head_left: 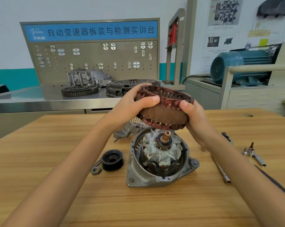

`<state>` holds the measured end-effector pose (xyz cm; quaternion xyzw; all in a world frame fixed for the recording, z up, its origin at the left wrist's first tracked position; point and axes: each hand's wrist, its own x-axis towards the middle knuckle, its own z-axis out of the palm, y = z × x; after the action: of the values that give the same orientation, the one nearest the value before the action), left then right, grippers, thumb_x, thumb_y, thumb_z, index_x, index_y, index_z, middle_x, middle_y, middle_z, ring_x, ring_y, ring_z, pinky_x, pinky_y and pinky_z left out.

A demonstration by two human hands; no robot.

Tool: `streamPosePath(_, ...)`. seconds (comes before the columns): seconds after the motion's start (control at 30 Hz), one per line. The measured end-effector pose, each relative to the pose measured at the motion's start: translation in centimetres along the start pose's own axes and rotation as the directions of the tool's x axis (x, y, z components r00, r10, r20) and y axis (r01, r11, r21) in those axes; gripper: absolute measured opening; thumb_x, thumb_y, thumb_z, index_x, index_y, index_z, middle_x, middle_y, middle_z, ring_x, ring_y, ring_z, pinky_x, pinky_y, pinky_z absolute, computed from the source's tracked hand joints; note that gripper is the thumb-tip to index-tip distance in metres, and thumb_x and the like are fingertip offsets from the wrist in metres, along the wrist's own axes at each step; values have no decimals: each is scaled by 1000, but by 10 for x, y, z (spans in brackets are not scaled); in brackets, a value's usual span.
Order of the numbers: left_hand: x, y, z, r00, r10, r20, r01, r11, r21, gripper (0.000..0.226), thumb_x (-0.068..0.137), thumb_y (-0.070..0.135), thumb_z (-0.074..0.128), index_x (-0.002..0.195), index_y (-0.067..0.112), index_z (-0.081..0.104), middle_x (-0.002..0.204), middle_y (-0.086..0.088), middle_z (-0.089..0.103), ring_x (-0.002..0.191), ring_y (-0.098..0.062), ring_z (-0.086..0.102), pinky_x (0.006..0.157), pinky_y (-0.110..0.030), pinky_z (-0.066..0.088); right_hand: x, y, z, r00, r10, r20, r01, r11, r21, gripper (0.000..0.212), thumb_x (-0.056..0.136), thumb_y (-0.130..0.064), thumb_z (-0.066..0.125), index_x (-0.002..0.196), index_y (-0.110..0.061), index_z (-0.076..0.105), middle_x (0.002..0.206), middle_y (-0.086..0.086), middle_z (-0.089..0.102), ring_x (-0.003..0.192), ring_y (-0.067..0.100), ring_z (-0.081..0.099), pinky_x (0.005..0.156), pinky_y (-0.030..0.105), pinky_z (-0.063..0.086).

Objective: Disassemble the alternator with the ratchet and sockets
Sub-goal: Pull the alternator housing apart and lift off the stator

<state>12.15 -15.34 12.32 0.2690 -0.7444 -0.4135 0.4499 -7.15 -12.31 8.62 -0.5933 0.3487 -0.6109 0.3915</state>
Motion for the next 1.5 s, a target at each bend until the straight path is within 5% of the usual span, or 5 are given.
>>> streamPosePath(0.27, 45, -8, -20, 962, -134, 240, 157, 985, -77, 108, 43, 49, 92, 135, 16, 48, 133, -12, 58, 120, -25, 57, 100, -37, 49, 44, 1, -23, 997, 43, 66, -34, 990, -135, 84, 55, -56, 72, 129, -23, 51, 121, 4, 63, 111, 20, 61, 88, 33, 51)
streamPosePath(0.57, 75, -59, -17, 935, -218, 281, 252, 963, -91, 57, 75, 13, 74, 128, 15, 54, 128, -12, 60, 117, -22, 59, 97, -30, 50, 63, 29, -52, 979, 170, 114, -140, 963, -229, 64, 60, -45, 80, 118, -27, 60, 114, 2, 67, 108, 20, 63, 86, 34, 54)
streamPosePath(1.17, 82, -110, 20, 832, -468, 298, 358, 863, 357, 79, 76, 18, 79, 144, 13, 38, 148, -2, 42, 133, -10, 40, 113, -26, 27, 51, 59, -101, 876, 449, 174, -258, 742, -619, 58, 55, -52, 74, 107, -37, 53, 97, -23, 62, 84, -13, 59, 59, 0, 41)
streamPosePath(1.4, 80, -94, 30, 803, -437, 405, 146, 803, 578, 70, 88, 20, 68, 147, 9, 31, 147, 2, 37, 124, -2, 33, 87, 7, 28, 45, 62, -106, 843, 513, 162, -243, 631, -736, 80, 55, -57, 72, 126, -38, 41, 126, -16, 50, 105, -7, 42, 88, 13, 29)
streamPosePath(1.5, 65, -78, 27, 889, -334, 312, 128, 838, 531, 48, 96, 16, 56, 142, 17, 42, 147, 4, 41, 136, -12, 38, 108, -18, 30, 39, 56, -100, 853, 507, 128, -249, 609, -753, 90, 76, -41, 73, 148, -21, 23, 151, 0, 32, 130, 11, 33, 100, 25, 24)
